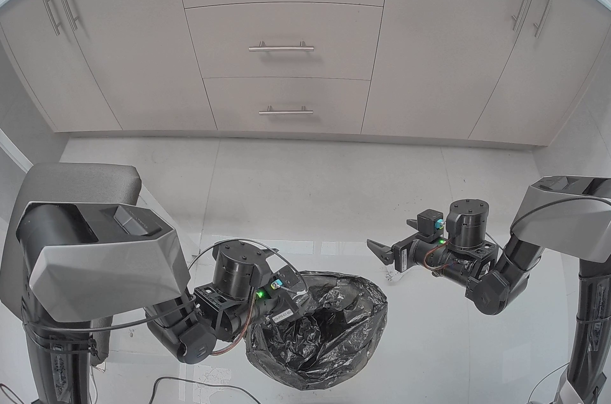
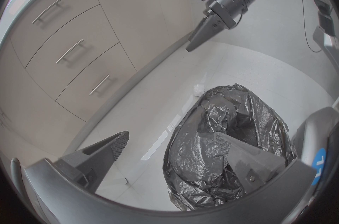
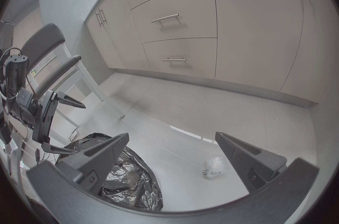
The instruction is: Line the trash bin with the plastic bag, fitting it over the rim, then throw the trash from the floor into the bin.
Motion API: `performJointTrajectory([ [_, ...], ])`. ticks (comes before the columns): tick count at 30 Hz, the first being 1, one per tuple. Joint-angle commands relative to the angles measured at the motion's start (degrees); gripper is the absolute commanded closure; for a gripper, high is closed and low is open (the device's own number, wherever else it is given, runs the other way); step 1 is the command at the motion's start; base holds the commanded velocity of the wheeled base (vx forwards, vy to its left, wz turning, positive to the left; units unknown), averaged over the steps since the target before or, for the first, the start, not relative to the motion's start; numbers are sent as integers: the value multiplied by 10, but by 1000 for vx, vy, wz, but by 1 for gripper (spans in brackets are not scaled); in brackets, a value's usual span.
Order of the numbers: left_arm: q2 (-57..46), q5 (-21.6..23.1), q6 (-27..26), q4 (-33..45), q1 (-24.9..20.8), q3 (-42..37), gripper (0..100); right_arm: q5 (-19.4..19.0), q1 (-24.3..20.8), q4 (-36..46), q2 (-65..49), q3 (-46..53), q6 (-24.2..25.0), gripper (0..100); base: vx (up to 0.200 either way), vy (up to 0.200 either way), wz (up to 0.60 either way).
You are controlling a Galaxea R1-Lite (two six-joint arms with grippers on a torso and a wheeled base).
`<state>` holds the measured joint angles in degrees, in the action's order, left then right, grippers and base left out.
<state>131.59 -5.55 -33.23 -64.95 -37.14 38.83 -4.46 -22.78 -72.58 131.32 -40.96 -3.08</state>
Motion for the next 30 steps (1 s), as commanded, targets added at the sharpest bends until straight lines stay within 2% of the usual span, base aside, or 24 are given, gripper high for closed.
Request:
performJointTrajectory([
  [1, 21, 3, -10, 0, 0, 0, 0, 0, 0, -1, 0, 0, -1, 0, 0, 0, 0],
  [7, 41, 5, -39, 4, 5, 4, 0, 0, 0, -1, 1, 0, 0, 0, 0, 0, 0],
  [16, 92, 5, -40, 6, 12, 46, 0, -1, 0, -3, 2, 1, 0, 0, 0, 0, 0],
  [25, 103, 5, -39, 23, 15, 55, 0, -1, 1, -3, 2, 0, 0, 0, 0, 0, 0],
  [30, 107, 5, -39, 54, 35, 105, 0, -1, 1, -4, 2, 0, 0, 0, 0, 0, 0],
])
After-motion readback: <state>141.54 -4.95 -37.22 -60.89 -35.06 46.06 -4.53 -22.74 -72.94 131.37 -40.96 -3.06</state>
